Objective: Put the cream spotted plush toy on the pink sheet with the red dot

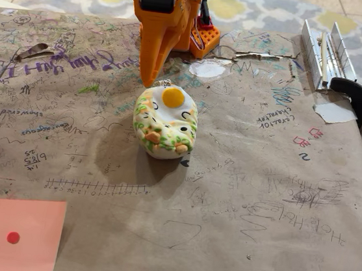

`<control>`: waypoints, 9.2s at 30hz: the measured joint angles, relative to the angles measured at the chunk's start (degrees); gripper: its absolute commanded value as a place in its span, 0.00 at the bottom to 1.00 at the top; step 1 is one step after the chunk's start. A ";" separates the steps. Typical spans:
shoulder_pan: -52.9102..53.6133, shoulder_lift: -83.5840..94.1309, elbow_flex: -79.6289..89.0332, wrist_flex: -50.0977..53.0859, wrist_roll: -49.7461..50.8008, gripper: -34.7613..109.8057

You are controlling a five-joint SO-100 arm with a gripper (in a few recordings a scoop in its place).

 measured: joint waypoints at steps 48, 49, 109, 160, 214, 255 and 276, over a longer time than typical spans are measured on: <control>0.53 -80.42 -36.21 0.18 -110.13 0.48; -0.79 -81.91 -36.21 -1.67 -108.81 0.47; 7.21 0.53 -14.77 -64.51 -94.31 0.52; 5.36 0.00 -0.62 -23.29 -25.22 0.24; 0.00 -0.09 -0.62 -1.41 -8.61 0.24; 3.34 -0.09 -0.62 -1.41 -5.98 0.24; 0.97 -0.09 -0.62 -1.41 -10.02 0.24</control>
